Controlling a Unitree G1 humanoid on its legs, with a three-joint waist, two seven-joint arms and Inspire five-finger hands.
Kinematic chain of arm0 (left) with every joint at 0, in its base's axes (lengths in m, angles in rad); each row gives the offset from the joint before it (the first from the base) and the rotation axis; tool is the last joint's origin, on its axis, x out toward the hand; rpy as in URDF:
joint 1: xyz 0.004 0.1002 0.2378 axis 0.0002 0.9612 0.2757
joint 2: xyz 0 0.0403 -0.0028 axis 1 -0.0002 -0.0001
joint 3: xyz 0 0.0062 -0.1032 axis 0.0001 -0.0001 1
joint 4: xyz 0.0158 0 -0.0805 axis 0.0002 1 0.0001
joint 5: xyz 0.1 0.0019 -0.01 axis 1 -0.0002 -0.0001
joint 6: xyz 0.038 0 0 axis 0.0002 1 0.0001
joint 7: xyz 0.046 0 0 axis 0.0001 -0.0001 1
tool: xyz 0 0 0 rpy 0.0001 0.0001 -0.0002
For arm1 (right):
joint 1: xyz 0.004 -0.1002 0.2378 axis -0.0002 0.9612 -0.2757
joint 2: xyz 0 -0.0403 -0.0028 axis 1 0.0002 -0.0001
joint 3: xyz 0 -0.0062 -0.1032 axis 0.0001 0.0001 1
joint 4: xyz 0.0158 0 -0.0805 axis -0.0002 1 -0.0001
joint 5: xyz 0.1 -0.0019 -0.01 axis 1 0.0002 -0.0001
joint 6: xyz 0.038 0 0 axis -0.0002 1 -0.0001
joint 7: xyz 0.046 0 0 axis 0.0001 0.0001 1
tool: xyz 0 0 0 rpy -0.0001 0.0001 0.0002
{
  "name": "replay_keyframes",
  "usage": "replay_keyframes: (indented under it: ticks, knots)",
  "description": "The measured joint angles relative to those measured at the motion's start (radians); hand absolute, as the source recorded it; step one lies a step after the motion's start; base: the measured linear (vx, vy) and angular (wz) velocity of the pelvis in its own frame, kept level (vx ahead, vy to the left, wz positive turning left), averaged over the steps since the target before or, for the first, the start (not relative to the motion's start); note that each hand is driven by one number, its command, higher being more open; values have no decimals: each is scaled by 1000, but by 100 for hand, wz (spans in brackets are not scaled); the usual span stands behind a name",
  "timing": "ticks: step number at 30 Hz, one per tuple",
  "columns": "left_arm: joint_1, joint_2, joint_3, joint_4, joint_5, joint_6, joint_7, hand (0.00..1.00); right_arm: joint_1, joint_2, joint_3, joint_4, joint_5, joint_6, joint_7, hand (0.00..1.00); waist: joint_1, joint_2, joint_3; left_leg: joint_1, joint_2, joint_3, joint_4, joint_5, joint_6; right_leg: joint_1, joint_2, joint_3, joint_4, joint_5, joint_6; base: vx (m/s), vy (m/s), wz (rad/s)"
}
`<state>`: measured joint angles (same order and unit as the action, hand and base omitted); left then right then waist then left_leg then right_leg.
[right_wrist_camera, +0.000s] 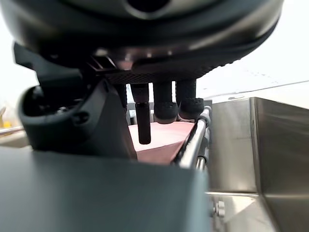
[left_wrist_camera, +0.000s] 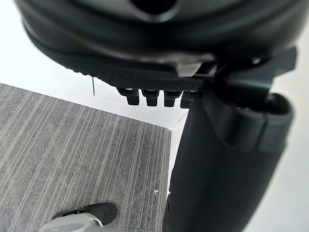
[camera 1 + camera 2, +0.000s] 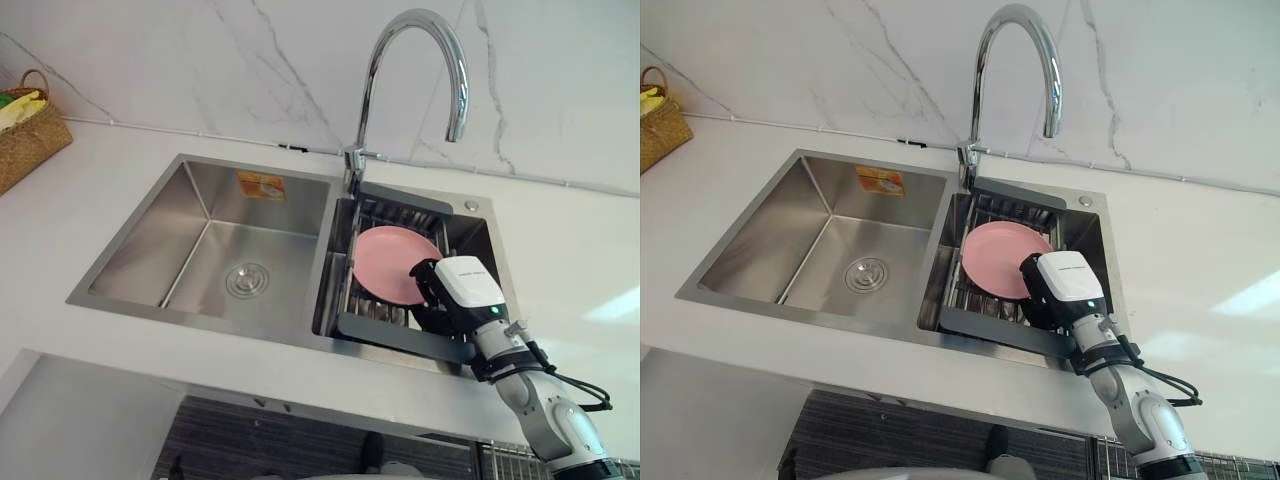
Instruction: Walk over to the sink, pick up the cup, carry it to the dishwasher, place the cup inside the dishwasher, then close the dishwasher door
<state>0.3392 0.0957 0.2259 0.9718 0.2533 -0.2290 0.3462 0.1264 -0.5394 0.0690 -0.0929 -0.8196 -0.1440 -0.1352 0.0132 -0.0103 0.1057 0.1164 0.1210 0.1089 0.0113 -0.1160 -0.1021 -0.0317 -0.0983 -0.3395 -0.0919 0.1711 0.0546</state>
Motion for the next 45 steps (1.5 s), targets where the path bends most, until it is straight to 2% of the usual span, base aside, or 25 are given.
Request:
replay_keyframes:
  ticks: [10, 26, 27, 39, 45]
  knots:
    - [-1, -16, 0, 14, -7, 0, 5, 100, -11, 35, 26, 70, 131, 42, -108, 0, 20, 24, -14, -10, 2, -23, -12, 19, -8, 0, 0, -24, 0, -3, -1, -31, -10, 7]
    - [-1, -29, 2, 14, -28, 3, 5, 100, -47, 47, 29, 126, 193, 48, -123, 0, 22, 28, -18, -23, 6, -44, -11, 30, -16, 0, 0, -43, 0, 1, -7, -14, -4, 3]
    - [-1, -29, 2, 14, -28, 5, 4, 100, -49, 47, 30, 126, 194, 52, -119, 100, 22, 30, -20, -23, 6, -44, -11, 31, -16, 0, 0, -43, 0, 1, -8, 0, 0, 0]
    - [-6, -30, 2, 13, -38, 8, -1, 100, -158, 41, 32, 140, 183, 84, -45, 100, 8, 43, -29, -26, 9, -42, -11, 31, -16, -5, 4, -45, 0, 1, -12, 0, 0, 0]
    - [-15, -29, 2, 13, -38, 8, -2, 100, -159, 40, 33, 140, 106, 79, -18, 100, 13, 43, -29, -27, 9, -42, -12, 31, -16, -6, 4, -46, 0, 0, -13, 0, 0, 0]
